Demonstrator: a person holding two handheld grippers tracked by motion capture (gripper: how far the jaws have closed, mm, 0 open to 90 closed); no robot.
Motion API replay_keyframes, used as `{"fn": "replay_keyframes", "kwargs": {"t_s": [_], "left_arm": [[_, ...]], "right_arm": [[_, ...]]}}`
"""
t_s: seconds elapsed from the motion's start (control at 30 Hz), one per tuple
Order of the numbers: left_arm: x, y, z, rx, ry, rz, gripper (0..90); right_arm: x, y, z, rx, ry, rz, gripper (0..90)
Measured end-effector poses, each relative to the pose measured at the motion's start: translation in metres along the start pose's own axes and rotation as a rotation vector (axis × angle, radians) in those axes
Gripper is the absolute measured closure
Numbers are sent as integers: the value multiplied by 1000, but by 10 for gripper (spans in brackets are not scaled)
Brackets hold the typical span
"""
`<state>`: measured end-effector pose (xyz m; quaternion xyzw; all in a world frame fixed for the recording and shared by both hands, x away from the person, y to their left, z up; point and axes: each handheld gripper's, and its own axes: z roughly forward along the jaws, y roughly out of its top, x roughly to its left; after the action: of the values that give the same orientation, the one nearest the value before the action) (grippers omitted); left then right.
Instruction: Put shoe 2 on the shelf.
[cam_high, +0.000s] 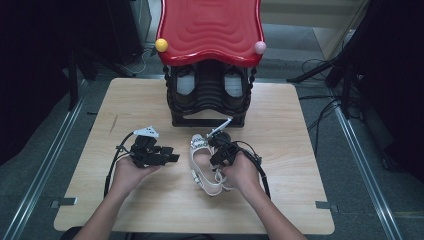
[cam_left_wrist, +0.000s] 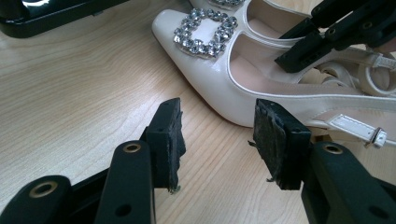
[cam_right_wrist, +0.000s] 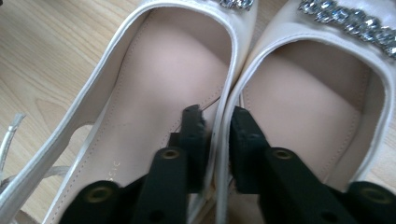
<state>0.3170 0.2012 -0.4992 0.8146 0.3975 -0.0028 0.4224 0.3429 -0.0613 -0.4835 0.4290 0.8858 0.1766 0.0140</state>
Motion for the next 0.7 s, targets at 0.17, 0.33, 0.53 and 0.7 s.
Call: {"fn": "replay_keyframes", "kwargs": {"t_s": [0.17,0.33,0.53,0.7], "left_arm": [[3,-1,-2,-10,7,-11,520],[5,-1,-4,-15,15,-12,519],[9,-2,-9,-24,30,-26,519],[16,-5,-16,-39,47,-41,518]], "right_arm": [[-8,0,-2,2,43,41,857],[-14,1,-6,25,75,12,866],[-23,7,-15,59,120,-39,868],[-24,18,-31,55,144,-126,867]]}}
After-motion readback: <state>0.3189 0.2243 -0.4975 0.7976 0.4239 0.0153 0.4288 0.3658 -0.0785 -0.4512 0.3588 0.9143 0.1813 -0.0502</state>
